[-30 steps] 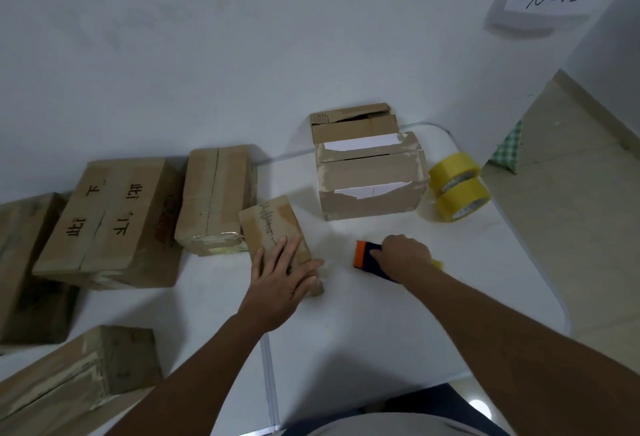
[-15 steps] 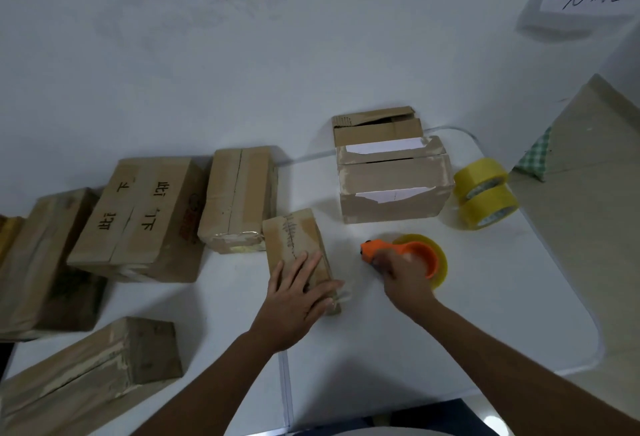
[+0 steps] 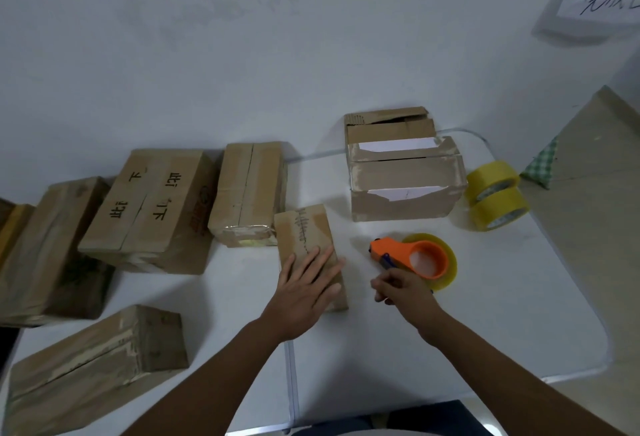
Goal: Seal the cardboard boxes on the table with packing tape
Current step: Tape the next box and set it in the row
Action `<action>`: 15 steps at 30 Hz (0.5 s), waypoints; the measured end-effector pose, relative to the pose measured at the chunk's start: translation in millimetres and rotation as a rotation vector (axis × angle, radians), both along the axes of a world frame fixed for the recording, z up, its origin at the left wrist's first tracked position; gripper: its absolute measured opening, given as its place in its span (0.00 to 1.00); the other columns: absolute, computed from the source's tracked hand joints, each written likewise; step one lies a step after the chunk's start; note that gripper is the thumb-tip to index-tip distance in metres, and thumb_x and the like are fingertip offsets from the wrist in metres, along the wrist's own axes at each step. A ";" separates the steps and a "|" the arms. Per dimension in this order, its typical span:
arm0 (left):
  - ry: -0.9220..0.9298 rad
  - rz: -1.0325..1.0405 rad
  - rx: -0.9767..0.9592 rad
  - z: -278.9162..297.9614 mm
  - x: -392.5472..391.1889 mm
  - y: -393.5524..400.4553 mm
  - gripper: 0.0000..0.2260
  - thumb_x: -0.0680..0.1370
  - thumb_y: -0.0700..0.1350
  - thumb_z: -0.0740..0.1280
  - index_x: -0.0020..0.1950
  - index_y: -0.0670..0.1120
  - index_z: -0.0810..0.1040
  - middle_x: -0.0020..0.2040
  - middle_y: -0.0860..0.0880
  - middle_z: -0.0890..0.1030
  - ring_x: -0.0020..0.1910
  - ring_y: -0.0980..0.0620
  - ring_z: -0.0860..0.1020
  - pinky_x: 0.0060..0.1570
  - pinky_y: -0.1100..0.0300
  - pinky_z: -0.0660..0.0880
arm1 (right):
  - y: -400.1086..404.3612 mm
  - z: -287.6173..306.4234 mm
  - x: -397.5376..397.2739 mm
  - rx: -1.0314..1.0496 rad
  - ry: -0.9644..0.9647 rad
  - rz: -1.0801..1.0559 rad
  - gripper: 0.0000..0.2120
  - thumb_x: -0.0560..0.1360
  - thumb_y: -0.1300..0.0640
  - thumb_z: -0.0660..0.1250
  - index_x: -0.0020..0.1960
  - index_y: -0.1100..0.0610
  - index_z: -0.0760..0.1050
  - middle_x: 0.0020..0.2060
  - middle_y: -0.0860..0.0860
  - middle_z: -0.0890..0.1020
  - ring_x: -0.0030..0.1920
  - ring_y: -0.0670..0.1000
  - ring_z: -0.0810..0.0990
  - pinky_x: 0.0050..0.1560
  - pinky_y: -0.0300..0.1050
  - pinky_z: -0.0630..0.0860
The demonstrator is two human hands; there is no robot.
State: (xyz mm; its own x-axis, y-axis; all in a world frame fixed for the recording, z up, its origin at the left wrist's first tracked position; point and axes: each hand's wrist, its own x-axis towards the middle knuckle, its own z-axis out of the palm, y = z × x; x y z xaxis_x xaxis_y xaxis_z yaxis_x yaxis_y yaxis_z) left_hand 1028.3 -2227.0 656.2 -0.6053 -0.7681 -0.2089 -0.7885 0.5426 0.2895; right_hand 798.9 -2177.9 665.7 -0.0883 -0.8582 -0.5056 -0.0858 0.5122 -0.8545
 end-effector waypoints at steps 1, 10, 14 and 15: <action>-0.001 -0.007 0.008 1.7 0.0 -0.4 0.31 0.78 0.67 0.30 0.80 0.62 0.45 0.81 0.60 0.42 0.78 0.59 0.36 0.76 0.46 0.37 | 0.7 1.0 0.1 -0.016 0.002 -0.010 0.08 0.78 0.59 0.68 0.45 0.65 0.78 0.36 0.54 0.82 0.40 0.49 0.79 0.45 0.41 0.75; -0.096 -0.117 -0.213 -8.5 0.5 2.6 0.30 0.82 0.66 0.43 0.80 0.53 0.57 0.81 0.48 0.58 0.79 0.45 0.58 0.74 0.39 0.57 | 3.6 3.9 -0.1 -0.075 0.069 0.008 0.08 0.78 0.59 0.68 0.44 0.64 0.78 0.36 0.53 0.82 0.35 0.39 0.78 0.42 0.34 0.72; -0.201 -0.121 -0.337 -15.7 -6.9 4.1 0.32 0.80 0.64 0.54 0.79 0.47 0.62 0.78 0.42 0.63 0.74 0.39 0.66 0.65 0.35 0.69 | 3.5 5.0 -2.6 -0.102 0.144 0.037 0.09 0.78 0.57 0.69 0.44 0.62 0.79 0.39 0.54 0.82 0.39 0.40 0.77 0.44 0.32 0.72; -0.208 -0.124 -0.339 -15.8 -7.2 3.2 0.33 0.79 0.64 0.58 0.79 0.47 0.61 0.78 0.42 0.64 0.73 0.38 0.67 0.65 0.35 0.69 | 3.3 4.2 -3.5 -0.093 0.153 0.032 0.08 0.77 0.56 0.69 0.44 0.61 0.80 0.40 0.53 0.82 0.40 0.42 0.77 0.45 0.35 0.72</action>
State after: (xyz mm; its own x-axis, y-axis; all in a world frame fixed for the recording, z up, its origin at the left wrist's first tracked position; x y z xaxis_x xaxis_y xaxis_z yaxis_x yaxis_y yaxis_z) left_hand 1021.1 -2223.8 640.4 -0.6687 -0.7387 -0.0842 -0.7343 0.6739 -0.0811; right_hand 795.5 -2174.5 669.9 -0.1300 -0.9043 -0.4066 -0.2334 0.4264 -0.8739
